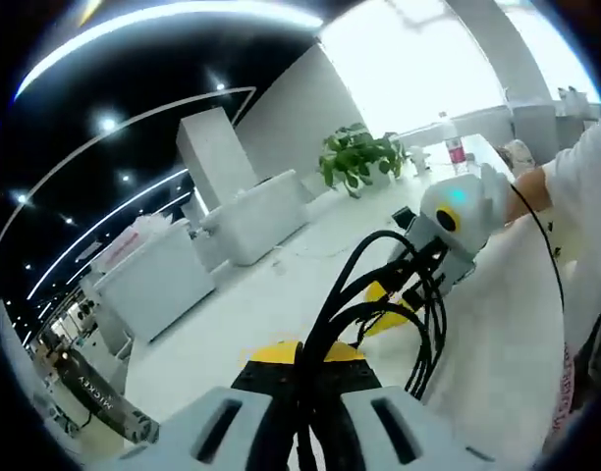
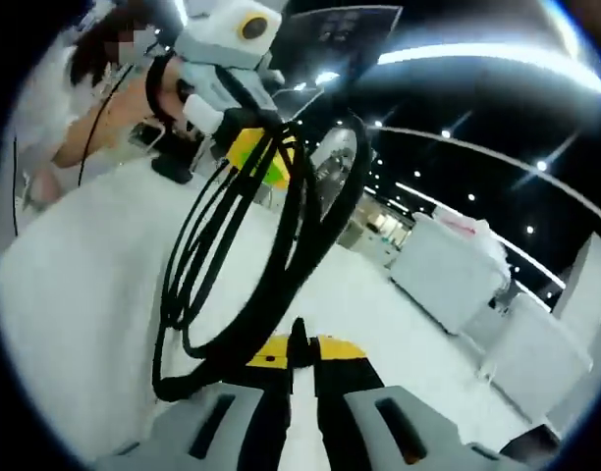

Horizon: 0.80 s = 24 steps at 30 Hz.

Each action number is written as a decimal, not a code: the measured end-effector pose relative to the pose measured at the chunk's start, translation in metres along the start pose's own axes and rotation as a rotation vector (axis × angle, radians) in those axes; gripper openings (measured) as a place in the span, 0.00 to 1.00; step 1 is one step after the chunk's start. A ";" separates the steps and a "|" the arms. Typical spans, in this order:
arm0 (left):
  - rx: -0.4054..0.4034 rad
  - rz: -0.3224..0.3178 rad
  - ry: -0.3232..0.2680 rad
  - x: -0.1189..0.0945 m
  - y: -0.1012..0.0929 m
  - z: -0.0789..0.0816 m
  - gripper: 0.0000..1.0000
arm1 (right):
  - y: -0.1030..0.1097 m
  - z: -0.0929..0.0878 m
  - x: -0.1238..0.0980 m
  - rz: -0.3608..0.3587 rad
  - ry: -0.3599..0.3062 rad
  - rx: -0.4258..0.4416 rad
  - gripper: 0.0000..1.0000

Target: Coil the Type-C to USB data cable on the desktop and secure it with Velcro straps.

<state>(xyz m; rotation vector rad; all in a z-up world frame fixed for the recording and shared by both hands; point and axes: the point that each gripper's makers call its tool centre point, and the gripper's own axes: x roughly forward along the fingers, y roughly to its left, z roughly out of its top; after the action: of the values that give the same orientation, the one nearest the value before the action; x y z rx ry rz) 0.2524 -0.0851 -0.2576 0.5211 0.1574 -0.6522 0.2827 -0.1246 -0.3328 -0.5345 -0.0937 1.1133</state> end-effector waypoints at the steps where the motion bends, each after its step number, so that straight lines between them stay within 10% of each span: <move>1: -0.005 -0.016 0.000 -0.001 -0.004 0.003 0.04 | 0.003 0.002 -0.006 0.020 -0.015 0.063 0.21; 7: -0.071 -0.121 0.044 0.004 -0.029 0.014 0.04 | -0.006 0.014 -0.047 0.016 -0.101 0.267 0.21; 19: -0.180 -0.165 0.189 0.091 -0.035 -0.043 0.04 | -0.082 -0.011 -0.095 -0.236 -0.107 0.309 0.18; 24: -0.133 -0.145 0.166 0.105 -0.035 -0.052 0.05 | -0.057 0.017 -0.091 -0.142 -0.185 0.360 0.18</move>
<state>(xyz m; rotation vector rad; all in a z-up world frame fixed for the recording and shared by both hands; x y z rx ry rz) 0.3144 -0.1390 -0.3483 0.4376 0.3955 -0.7345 0.2832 -0.2163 -0.2745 -0.1006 -0.0881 1.0101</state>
